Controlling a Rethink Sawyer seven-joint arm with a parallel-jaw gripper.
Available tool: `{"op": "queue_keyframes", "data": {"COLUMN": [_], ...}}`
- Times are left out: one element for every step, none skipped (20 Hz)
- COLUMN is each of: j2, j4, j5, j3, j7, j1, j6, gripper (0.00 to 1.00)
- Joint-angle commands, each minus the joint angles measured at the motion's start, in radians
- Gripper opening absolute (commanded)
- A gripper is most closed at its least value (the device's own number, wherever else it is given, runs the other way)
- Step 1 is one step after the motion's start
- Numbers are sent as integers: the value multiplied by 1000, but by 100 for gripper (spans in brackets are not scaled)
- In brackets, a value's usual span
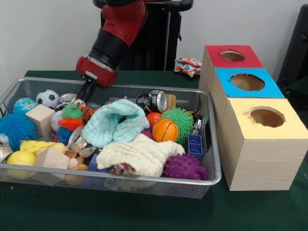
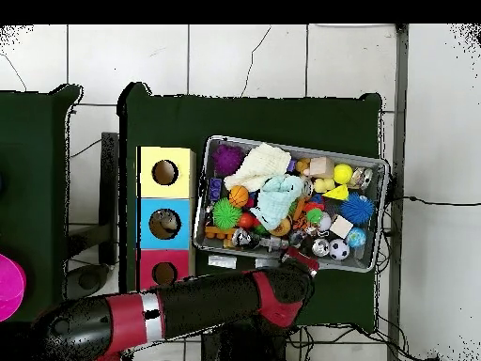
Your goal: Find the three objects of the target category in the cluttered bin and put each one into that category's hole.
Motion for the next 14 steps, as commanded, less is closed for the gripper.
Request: {"op": "queue_keyframes", "data": {"j2": [-177,-168,-161,-155,-162,-160,-159,-164,-170,-176,-183,-190,-203,-215], "j4": [-368,-396,-417,-439,-429,-442,-467,-475,-480,-481,-479,-477,-466,-459], "j5": [-832,-918,-963,-1009,-1021,-1046,-1072,-1080,-1086,-1089,-1090,-1086,-1068,-1053], "j3": [318,318,314,310,324,323,315,315,316,318,320,326,338,350], "j7": [633,727,770,813,805,823,843,832,822,816,810,794,769,755], "j1": [-93,-92,-98,-103,-97,-103,-118,-127,-132,-136,-136,-140,-144,-152], "j6": [39,-15,-60,-104,-127,-164,-198,-211,-218,-225,-229,-226,-214,-207], "gripper": [0,0,0,0,0,0,0,0,0,0,0,0,0,0]}}
